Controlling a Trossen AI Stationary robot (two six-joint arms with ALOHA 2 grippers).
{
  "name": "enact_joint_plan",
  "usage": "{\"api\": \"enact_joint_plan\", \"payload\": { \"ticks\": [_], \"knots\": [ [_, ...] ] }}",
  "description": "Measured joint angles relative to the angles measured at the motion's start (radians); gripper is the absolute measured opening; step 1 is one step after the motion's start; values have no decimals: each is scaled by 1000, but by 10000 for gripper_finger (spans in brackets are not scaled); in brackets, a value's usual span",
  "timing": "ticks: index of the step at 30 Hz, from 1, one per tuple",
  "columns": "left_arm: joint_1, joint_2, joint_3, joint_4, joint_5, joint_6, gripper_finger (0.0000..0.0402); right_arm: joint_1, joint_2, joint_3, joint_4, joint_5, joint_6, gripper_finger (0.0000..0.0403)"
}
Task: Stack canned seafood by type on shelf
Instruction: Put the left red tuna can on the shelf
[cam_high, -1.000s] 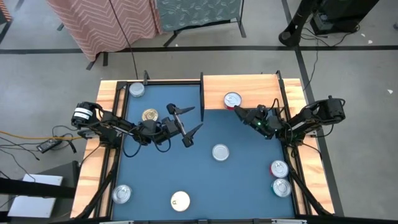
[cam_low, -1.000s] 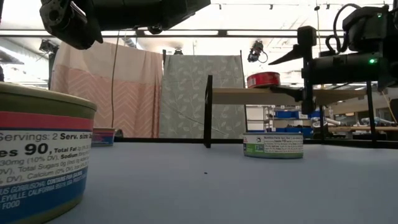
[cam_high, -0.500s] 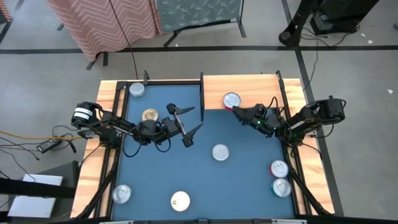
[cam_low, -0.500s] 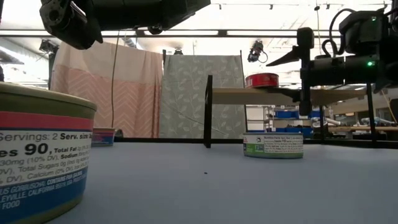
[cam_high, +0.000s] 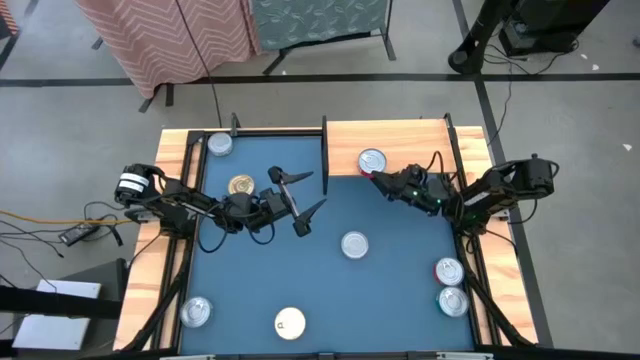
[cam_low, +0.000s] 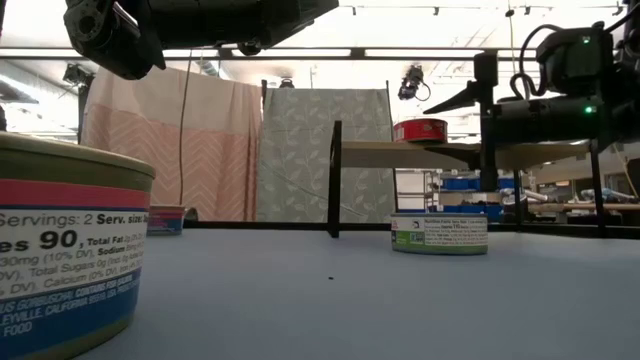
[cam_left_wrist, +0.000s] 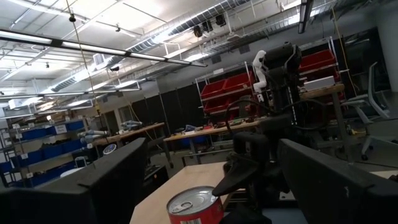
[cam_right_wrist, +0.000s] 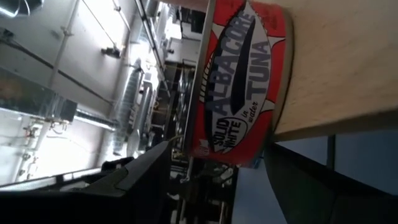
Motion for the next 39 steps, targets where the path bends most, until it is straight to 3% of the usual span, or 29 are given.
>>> {"api": "enact_joint_plan", "payload": {
  "ticks": [8, 19, 25, 32, 39],
  "knots": [
    [0, 0, 0, 0, 0, 0, 362, 3, 0, 0, 49, -88, -6, 238],
    [0, 0, 0, 13, 0, 0, 362, 17, 0, 0, 57, -76, -13, 201],
    [-12, 0, 0, 15, 0, -1, 362, -23, 0, 0, 54, -58, 12, 197],
    [-12, 0, 0, 15, 0, -3, 362, -53, 0, 1, -2, -161, 3, 198],
    [-12, 0, 0, 30, 0, -3, 362, -61, 2, 1, 8, -178, -6, 209]
  ]
}}
